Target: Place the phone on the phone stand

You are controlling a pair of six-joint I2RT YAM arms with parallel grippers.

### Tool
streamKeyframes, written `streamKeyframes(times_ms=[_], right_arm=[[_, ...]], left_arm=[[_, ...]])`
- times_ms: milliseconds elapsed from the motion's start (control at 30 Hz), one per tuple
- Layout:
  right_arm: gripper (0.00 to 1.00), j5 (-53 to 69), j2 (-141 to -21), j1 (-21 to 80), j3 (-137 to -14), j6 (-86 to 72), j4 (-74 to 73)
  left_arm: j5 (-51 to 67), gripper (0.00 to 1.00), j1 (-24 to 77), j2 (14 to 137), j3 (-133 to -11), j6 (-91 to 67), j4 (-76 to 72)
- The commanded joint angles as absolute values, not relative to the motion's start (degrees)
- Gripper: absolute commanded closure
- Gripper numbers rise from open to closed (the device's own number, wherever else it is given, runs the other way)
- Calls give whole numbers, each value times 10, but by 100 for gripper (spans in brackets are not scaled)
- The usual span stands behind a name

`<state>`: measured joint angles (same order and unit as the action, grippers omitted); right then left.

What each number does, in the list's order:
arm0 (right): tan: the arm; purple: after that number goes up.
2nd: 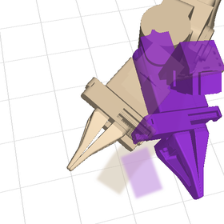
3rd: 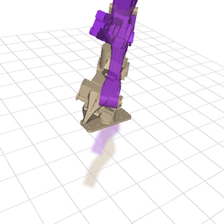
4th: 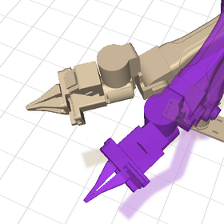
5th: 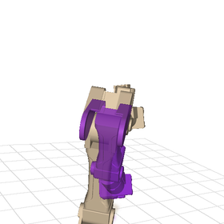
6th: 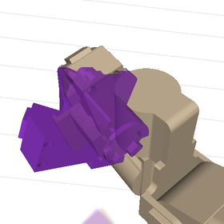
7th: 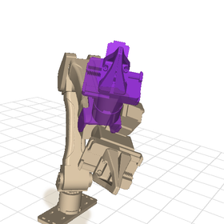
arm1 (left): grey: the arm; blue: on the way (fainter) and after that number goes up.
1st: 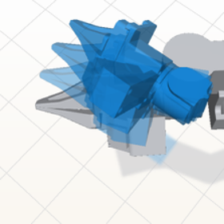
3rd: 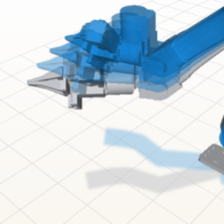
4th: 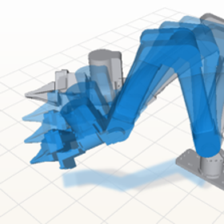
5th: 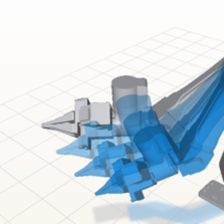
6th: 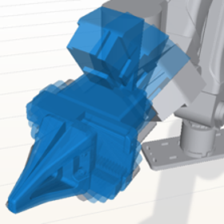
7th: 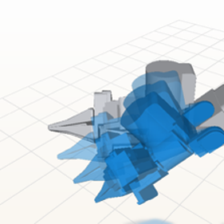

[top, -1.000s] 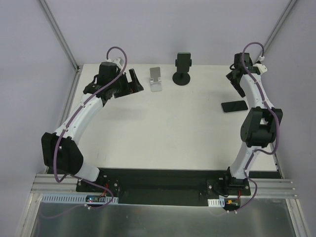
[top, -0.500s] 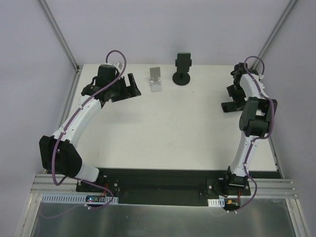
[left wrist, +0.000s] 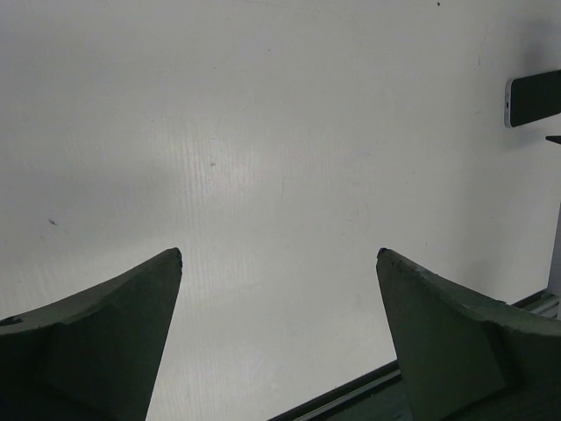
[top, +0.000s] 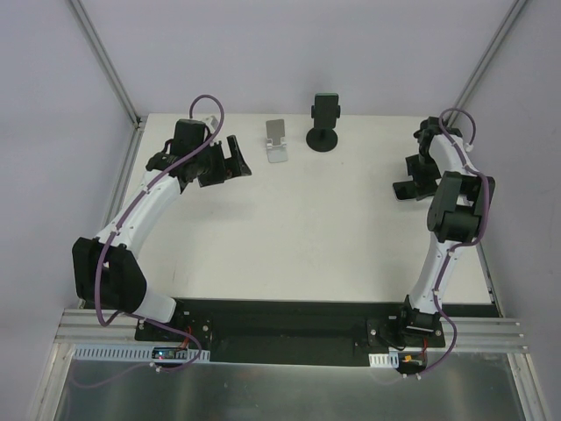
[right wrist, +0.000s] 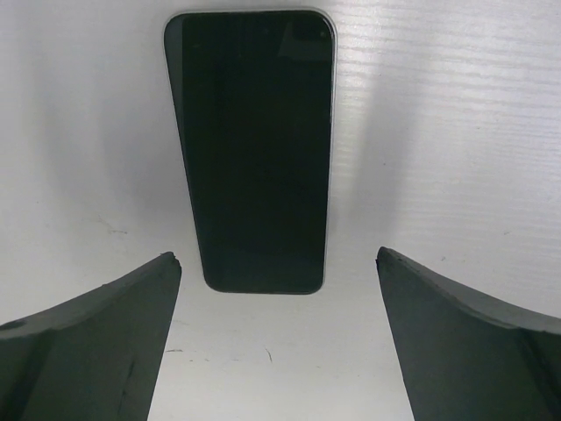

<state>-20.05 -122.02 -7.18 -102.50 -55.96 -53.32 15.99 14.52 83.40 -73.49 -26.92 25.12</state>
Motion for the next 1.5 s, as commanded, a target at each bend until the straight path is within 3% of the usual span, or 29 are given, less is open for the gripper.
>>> streamKeyframes(times_ms=[0,1000,1200,1467], right_arm=[[4,-180,-1234,-90,-1028,-584,-529],[1,-172,-1320,-126,-1110,-543,-542],[18,-134,-1324,-129,-1121,-537,-555],[24,-101,-1339,-129,-1132,-541,-581]], left_arm=[[181,9,139,838,-732,-282,233],[247,8,114,853,-719,-308,207],[250,8,109,851,-715,-312,204],[254,8,106,848,-712,-314,199]])
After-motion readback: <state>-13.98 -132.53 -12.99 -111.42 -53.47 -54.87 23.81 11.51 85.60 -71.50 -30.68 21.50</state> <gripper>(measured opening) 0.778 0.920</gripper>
